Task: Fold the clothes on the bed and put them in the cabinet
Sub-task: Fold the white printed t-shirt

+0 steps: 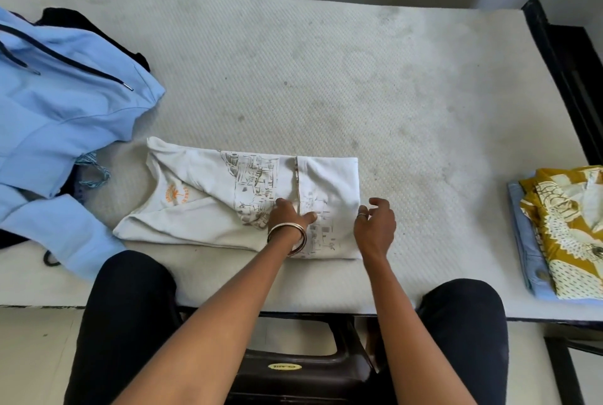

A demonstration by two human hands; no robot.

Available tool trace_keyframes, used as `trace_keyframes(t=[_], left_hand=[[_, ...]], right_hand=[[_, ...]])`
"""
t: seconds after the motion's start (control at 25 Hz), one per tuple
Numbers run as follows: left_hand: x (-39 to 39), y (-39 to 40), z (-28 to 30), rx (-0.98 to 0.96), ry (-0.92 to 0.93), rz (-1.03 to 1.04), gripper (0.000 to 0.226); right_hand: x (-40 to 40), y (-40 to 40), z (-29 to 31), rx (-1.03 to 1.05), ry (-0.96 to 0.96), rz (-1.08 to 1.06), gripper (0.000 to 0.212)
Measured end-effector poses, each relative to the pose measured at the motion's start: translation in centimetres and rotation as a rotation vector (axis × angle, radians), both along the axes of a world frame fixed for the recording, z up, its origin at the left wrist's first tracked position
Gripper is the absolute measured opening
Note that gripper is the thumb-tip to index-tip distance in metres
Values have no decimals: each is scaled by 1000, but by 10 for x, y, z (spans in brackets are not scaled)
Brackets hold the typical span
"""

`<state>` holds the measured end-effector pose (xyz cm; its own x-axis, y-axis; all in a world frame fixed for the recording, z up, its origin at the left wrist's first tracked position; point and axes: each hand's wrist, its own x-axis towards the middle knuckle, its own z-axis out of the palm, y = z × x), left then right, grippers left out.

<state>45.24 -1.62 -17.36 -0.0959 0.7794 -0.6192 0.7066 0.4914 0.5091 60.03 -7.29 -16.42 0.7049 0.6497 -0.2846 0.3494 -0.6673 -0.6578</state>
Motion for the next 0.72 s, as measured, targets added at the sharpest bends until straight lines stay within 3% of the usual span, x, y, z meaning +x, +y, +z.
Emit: trace_keyframes(t=[0.08, 0.16, 0.24, 0.4, 0.48, 0.6, 0.68, 0.72], left_hand=[[8, 0, 3, 50, -61, 34, 47], [10, 3, 3, 222, -121, -23, 34], [4, 10, 2, 313, -94, -105, 36], [-21, 14, -8, 87, -112, -79, 52], [-26, 13, -9, 123, -117, -91, 61], [-22, 3, -5, 276, 75, -192, 67], [-15, -5, -1, 482, 287, -351, 56], [-10, -7, 1, 560, 289, -412, 46]], right_hand=[[13, -1, -6, 16, 120, 29, 32], [16, 2, -9, 29, 206, 80, 35], [13, 6, -16, 9, 221, 109, 39], [10, 9, -35, -70, 229, 138, 56], [13, 12, -36, -84, 233, 144, 60], [19, 16, -35, -107, 268, 160, 54], [18, 18, -29, -107, 301, 149, 34], [15, 19, -24, -87, 287, 152, 23]])
